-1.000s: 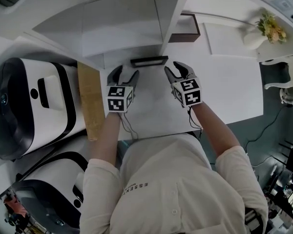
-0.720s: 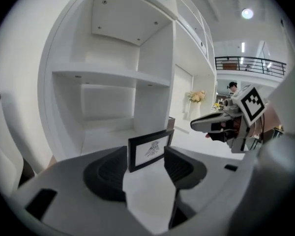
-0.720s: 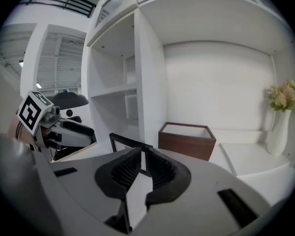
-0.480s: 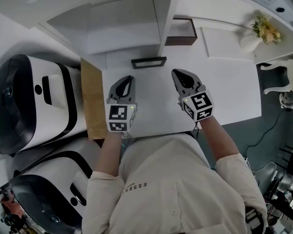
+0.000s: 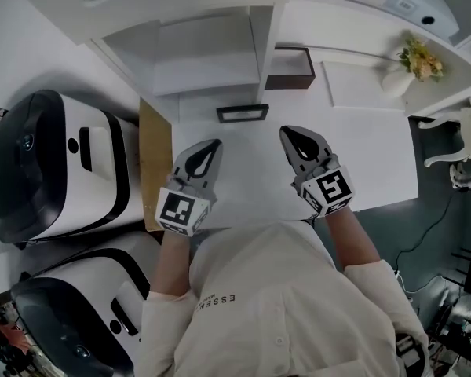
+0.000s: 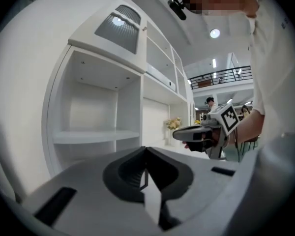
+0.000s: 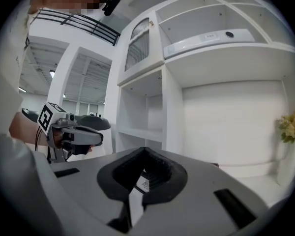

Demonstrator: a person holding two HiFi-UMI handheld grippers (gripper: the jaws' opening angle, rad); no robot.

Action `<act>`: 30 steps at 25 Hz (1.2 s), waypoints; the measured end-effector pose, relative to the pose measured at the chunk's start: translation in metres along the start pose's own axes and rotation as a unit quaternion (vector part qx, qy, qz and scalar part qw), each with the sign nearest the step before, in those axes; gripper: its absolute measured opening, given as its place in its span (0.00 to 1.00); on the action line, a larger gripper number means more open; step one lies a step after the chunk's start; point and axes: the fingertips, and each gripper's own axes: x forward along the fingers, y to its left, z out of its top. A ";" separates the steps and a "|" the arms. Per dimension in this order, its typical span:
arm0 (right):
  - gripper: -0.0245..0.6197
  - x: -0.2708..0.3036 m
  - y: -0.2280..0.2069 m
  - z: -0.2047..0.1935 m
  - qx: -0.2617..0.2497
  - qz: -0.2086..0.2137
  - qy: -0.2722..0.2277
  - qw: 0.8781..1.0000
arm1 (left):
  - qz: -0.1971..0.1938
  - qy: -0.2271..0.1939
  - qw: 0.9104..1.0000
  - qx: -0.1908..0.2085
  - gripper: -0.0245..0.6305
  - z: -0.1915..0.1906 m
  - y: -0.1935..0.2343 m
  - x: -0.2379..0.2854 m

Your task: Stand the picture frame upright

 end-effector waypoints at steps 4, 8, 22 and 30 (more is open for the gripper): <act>0.06 -0.004 0.003 0.010 -0.007 0.005 -0.009 1.000 | -0.008 -0.018 1.000 -0.018 0.04 0.008 -0.003 -0.007; 0.06 -0.004 0.002 0.007 -0.001 -0.001 -0.008 1.000 | -0.011 -0.012 1.000 -0.007 0.04 0.008 -0.003 -0.007; 0.06 -0.004 0.009 0.010 -0.011 0.003 -0.012 1.000 | -0.003 -0.008 1.000 -0.012 0.04 0.012 0.003 -0.008; 0.06 -0.001 0.012 0.009 -0.010 0.003 -0.012 1.000 | -0.004 -0.002 1.000 -0.015 0.04 0.010 0.008 -0.009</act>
